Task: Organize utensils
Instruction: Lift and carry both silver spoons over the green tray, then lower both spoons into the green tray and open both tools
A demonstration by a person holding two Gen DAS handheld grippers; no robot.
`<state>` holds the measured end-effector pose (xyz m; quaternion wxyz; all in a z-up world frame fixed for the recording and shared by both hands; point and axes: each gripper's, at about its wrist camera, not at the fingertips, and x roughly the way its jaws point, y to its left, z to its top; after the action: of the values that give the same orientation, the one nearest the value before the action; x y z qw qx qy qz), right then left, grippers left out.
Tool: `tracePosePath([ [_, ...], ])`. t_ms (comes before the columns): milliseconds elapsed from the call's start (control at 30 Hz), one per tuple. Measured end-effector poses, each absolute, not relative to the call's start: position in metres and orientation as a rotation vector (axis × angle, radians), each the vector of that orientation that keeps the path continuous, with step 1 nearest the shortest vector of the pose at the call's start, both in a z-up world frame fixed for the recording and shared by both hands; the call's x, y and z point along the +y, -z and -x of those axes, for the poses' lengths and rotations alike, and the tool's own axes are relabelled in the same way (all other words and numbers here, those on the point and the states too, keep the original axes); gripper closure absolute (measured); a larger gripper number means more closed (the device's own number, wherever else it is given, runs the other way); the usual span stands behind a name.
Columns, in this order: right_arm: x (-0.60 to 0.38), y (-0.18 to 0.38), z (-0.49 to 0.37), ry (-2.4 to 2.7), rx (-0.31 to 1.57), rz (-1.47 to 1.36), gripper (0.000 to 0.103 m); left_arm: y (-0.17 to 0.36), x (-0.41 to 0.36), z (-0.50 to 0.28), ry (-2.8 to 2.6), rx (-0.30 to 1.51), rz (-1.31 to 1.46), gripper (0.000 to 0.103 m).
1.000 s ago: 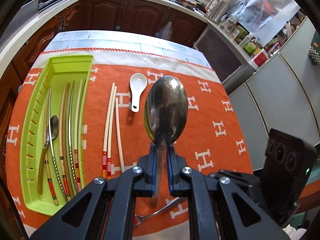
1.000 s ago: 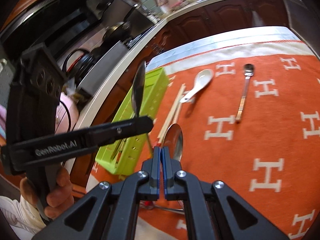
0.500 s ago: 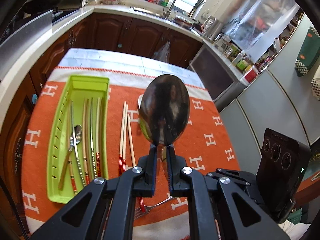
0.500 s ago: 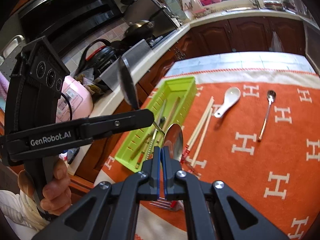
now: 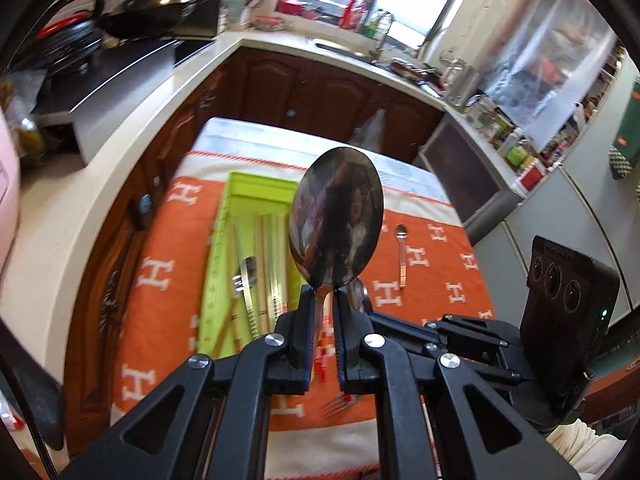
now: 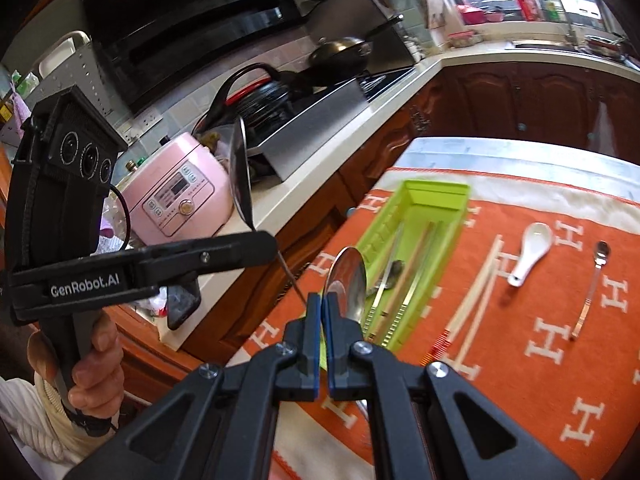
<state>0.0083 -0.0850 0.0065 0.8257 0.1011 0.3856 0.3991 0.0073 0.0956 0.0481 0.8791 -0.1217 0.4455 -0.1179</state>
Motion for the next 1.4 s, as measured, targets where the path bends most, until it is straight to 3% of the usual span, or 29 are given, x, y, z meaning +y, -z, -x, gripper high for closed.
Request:
tracePosePath([
  [633,-0.071,0.049,-0.073,-0.716,0.984,-0.314,0.102,0.057,0.1,-0.108,0.186,1.115,0.32,0.097],
  [800,-0.073,0.055,-0.093,-0.674,1.005,-0.361,0.102,0.066,0.098,-0.105,0.158,1.107,0.291,0.096],
  [967,-0.065,0.062,-0.114,-0.637,1.036,-0.394,0.102,0.068,0.102,-0.098,0.117,1.087,0.269,0.087],
  [1400,-0.062,0.073,-0.136,-0.511,1.069,-0.462,0.098,0.075,0.116,-0.092,0.054,1.066,0.262,0.081],
])
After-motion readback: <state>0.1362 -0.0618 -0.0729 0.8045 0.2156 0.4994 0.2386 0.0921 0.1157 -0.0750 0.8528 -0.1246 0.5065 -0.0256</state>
